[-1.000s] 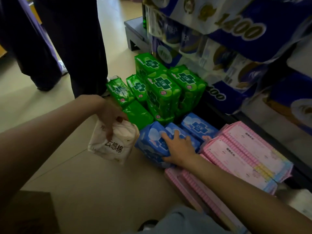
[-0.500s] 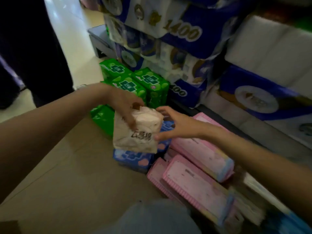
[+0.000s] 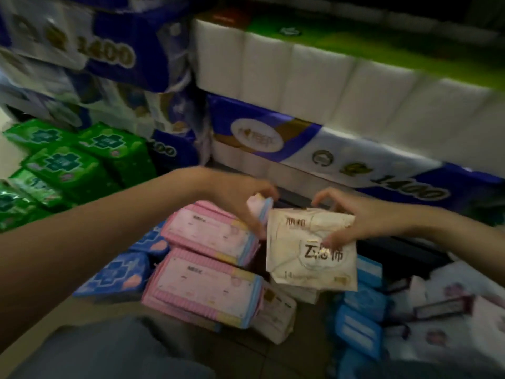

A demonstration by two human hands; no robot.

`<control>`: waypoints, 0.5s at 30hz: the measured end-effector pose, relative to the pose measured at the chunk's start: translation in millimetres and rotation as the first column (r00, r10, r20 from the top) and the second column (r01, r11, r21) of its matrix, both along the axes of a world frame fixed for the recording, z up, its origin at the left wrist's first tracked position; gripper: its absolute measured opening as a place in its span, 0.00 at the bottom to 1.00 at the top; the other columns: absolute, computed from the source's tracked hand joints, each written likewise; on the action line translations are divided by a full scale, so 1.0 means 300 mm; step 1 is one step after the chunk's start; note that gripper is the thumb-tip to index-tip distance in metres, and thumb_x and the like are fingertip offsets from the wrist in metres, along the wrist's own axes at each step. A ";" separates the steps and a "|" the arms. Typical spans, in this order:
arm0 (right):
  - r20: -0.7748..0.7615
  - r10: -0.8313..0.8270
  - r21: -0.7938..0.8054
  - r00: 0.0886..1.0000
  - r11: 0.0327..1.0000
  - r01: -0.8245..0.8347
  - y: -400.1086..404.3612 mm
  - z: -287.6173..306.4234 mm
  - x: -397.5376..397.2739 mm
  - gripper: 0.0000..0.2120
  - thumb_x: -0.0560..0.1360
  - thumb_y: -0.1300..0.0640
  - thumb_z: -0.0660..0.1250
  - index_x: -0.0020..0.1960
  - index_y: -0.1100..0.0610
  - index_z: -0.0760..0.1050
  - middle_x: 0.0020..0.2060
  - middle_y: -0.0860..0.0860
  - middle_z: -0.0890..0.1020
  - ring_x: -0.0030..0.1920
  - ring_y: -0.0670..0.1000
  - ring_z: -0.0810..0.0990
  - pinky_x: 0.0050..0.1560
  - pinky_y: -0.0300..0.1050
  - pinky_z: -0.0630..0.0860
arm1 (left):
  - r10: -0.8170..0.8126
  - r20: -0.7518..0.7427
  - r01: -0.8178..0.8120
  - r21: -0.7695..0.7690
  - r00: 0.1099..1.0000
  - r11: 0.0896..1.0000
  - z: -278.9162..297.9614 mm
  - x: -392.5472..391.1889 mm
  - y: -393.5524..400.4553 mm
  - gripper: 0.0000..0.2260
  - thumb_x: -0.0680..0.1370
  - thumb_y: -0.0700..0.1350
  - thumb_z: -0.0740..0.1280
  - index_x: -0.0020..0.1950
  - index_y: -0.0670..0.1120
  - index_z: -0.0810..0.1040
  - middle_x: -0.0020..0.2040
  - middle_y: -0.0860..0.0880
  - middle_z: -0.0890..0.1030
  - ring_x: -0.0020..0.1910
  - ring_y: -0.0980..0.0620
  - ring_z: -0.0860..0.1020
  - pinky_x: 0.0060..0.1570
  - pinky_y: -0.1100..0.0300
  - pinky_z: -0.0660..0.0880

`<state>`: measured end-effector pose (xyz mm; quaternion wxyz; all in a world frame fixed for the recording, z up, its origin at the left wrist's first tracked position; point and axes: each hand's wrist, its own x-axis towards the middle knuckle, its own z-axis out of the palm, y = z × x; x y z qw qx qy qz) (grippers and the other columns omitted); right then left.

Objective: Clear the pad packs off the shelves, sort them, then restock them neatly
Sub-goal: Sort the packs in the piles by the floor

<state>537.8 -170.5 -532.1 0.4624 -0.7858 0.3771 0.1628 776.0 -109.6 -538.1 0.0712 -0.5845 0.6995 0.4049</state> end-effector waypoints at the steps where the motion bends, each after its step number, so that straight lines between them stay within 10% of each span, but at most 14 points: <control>1: -0.020 0.019 0.031 1.000 0.999 -0.018 0.012 -0.021 -0.023 0.32 0.62 0.45 0.78 0.59 0.42 0.63 0.54 0.49 0.77 0.51 0.47 0.80 0.49 0.45 0.80 | -0.062 0.127 0.057 0.040 0.990 0.998 -0.041 -0.012 0.009 0.37 0.69 0.56 0.73 0.73 0.55 0.57 0.72 0.54 0.62 0.70 0.52 0.62 0.69 0.50 0.63; 8: -0.093 0.138 -0.369 0.986 0.915 -0.163 0.165 -0.231 -0.022 0.22 0.65 0.40 0.72 0.48 0.41 0.59 0.48 0.46 0.66 0.46 0.48 0.70 0.44 0.44 0.73 | -0.250 0.530 0.276 0.030 0.810 0.961 -0.197 -0.048 0.034 0.39 0.70 0.57 0.72 0.75 0.51 0.56 0.73 0.48 0.59 0.70 0.45 0.61 0.67 0.47 0.64; 15: -0.269 0.306 -0.788 0.913 0.475 -0.392 0.188 -0.353 -0.095 0.28 0.65 0.32 0.55 0.56 0.51 0.65 0.45 0.55 0.74 0.46 0.55 0.73 0.45 0.50 0.75 | -0.182 0.568 0.224 -0.004 0.803 0.975 -0.234 -0.082 0.102 0.47 0.68 0.56 0.74 0.76 0.48 0.48 0.76 0.46 0.49 0.73 0.42 0.55 0.67 0.44 0.64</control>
